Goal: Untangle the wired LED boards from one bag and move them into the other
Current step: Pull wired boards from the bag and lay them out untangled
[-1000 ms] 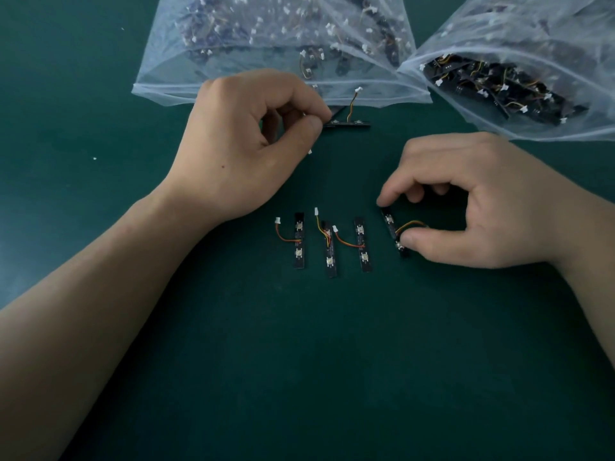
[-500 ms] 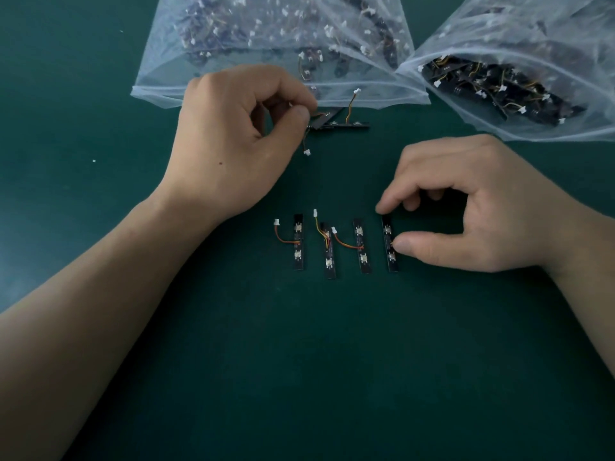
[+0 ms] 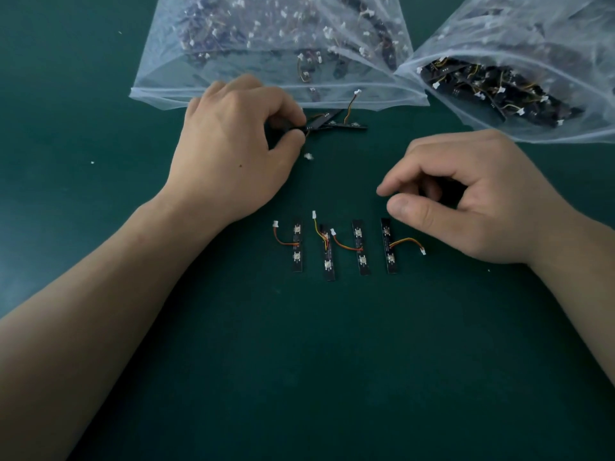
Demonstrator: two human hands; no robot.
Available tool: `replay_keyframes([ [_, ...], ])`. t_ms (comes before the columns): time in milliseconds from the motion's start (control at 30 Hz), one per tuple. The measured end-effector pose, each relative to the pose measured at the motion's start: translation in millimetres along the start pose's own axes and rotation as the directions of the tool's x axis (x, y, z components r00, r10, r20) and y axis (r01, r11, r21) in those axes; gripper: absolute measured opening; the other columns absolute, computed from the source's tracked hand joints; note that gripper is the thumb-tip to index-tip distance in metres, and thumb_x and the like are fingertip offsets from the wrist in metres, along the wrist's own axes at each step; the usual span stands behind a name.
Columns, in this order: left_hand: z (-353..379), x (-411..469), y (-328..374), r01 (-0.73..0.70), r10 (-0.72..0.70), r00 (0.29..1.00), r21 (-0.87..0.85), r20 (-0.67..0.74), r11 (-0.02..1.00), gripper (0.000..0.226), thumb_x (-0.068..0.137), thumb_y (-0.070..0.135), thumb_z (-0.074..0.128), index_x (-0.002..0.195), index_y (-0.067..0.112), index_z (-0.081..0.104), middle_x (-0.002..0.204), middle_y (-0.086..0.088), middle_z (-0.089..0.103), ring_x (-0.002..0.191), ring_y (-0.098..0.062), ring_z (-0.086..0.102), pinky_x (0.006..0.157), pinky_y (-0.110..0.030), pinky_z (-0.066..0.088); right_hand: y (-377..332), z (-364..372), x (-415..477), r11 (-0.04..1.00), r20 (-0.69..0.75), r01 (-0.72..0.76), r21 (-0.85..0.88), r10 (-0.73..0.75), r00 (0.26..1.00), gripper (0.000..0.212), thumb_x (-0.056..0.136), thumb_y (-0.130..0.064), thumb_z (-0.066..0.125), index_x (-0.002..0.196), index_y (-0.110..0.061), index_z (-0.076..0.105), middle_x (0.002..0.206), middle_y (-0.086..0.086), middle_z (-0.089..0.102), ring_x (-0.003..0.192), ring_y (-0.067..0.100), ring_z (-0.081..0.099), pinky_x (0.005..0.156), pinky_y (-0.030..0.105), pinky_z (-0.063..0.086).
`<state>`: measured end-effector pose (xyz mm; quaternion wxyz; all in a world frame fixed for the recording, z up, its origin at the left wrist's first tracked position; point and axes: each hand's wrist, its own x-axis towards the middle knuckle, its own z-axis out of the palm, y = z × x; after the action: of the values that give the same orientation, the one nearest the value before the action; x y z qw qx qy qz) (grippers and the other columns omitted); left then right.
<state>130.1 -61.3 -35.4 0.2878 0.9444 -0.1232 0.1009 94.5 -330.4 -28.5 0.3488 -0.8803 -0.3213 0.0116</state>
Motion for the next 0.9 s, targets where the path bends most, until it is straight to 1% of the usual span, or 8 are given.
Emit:
replay_keyframes([
  [100, 1.1, -0.3, -0.9, -0.018, 0.017, 1.000, -0.036, -0.014, 0.999, 0.011, 0.093, 0.031, 0.066, 0.099, 0.028, 0.075, 0.092, 0.011, 0.058, 0.086, -0.010, 0.054, 0.089, -0.031, 0.046, 0.4, 1.3, 0.4, 1.000, -0.034, 0.000, -0.029, -0.001, 0.999, 0.010, 0.094, -0.023, 0.070, 0.093, -0.015, 0.077, 0.079, -0.010, 0.066, 0.070, 0.016, 0.060, 0.065, 0.018, 0.041],
  [167, 0.2, -0.9, 1.3, -0.037, 0.033, 0.999, -0.084, -0.041, 0.996, 0.010, 0.095, 0.027, 0.066, 0.098, 0.022, 0.074, 0.083, 0.018, 0.055, 0.076, 0.002, 0.051, 0.076, -0.011, 0.039, 1.5, 2.9, 0.3, 0.999, -0.069, -0.003, -0.052, -0.001, 0.998, 0.011, 0.096, -0.022, 0.069, 0.097, -0.015, 0.077, 0.082, -0.010, 0.066, 0.071, 0.016, 0.060, 0.066, 0.017, 0.042],
  [267, -3.4, -4.5, 6.3, -0.095, 0.089, 0.995, -0.198, -0.038, 0.976, 0.008, 0.096, 0.025, 0.068, 0.096, 0.022, 0.074, 0.075, 0.030, 0.058, 0.066, 0.003, 0.051, 0.064, -0.007, 0.036, 3.2, 3.6, 1.2, 0.997, -0.126, -0.004, -0.081, -0.006, 0.992, 0.017, 0.096, -0.023, 0.071, 0.111, -0.016, 0.074, 0.091, -0.007, 0.067, 0.073, 0.014, 0.060, 0.070, 0.017, 0.042],
  [367, -7.7, -8.5, 9.2, -0.178, 0.196, 0.980, -0.292, 0.032, 0.940, 0.005, 0.095, 0.025, 0.073, 0.098, 0.027, 0.076, 0.078, 0.030, 0.066, 0.064, -0.002, 0.054, 0.062, -0.009, 0.037, 3.5, 5.4, 3.1, 0.992, -0.190, 0.009, -0.122, -0.032, 0.981, 0.029, 0.096, -0.026, 0.071, 0.125, -0.020, 0.068, 0.103, -0.007, 0.068, 0.079, 0.014, 0.062, 0.075, 0.022, 0.044],
  [533, -10.0, -7.4, 8.3, -0.173, 0.237, 0.967, -0.435, 0.097, 0.883, 0.011, 0.092, 0.025, 0.080, 0.096, 0.032, 0.074, 0.089, 0.014, 0.074, 0.067, -0.023, 0.062, 0.063, -0.033, 0.048, -2.9, 15.1, 9.2, 0.999, -0.261, 0.005, -0.046, -0.017, 0.965, 0.037, 0.100, -0.027, 0.069, 0.136, -0.021, 0.061, 0.115, -0.018, 0.070, 0.085, 0.011, 0.069, 0.072, 0.036, 0.053],
  [700, -7.3, -8.5, 6.6, -0.129, 0.256, 0.945, -0.486, 0.205, 0.865, 0.011, 0.085, 0.029, 0.085, 0.091, 0.032, 0.076, 0.087, 0.013, 0.077, 0.068, -0.030, 0.066, 0.061, -0.035, 0.053, -13.1, 19.6, 13.8, 1.000, -0.346, 0.026, 0.004, -0.023, 0.938, 0.004, 0.100, -0.017, 0.069, 0.104, -0.015, 0.070, 0.093, -0.024, 0.064, 0.078, -0.004, 0.063, 0.069, 0.018, 0.049],
  [800, -6.5, -7.3, 3.9, -0.120, 0.257, 0.940, -0.489, 0.224, 0.864, 0.009, 0.085, 0.028, 0.085, 0.090, 0.030, 0.078, 0.085, 0.011, 0.077, 0.067, -0.032, 0.065, 0.060, -0.039, 0.053, -17.6, 20.3, 16.8, 0.996, -0.261, 0.004, 0.086, 0.019, 0.965, 0.004, 0.097, -0.019, 0.069, 0.100, -0.016, 0.066, 0.090, -0.017, 0.067, 0.076, 0.009, 0.064, 0.063, 0.030, 0.048],
  [900, -7.1, -7.6, 4.3, -0.117, 0.255, 0.942, -0.500, 0.218, 0.858, 0.009, 0.085, 0.028, 0.085, 0.091, 0.029, 0.079, 0.086, 0.009, 0.078, 0.071, -0.033, 0.070, 0.063, -0.046, 0.053, -18.6, 24.2, 18.8, 0.994, -0.252, 0.012, 0.108, 0.015, 0.968, 0.006, 0.100, -0.015, 0.067, 0.097, -0.009, 0.065, 0.087, -0.013, 0.065, 0.073, 0.001, 0.059, 0.067, 0.015, 0.043],
])
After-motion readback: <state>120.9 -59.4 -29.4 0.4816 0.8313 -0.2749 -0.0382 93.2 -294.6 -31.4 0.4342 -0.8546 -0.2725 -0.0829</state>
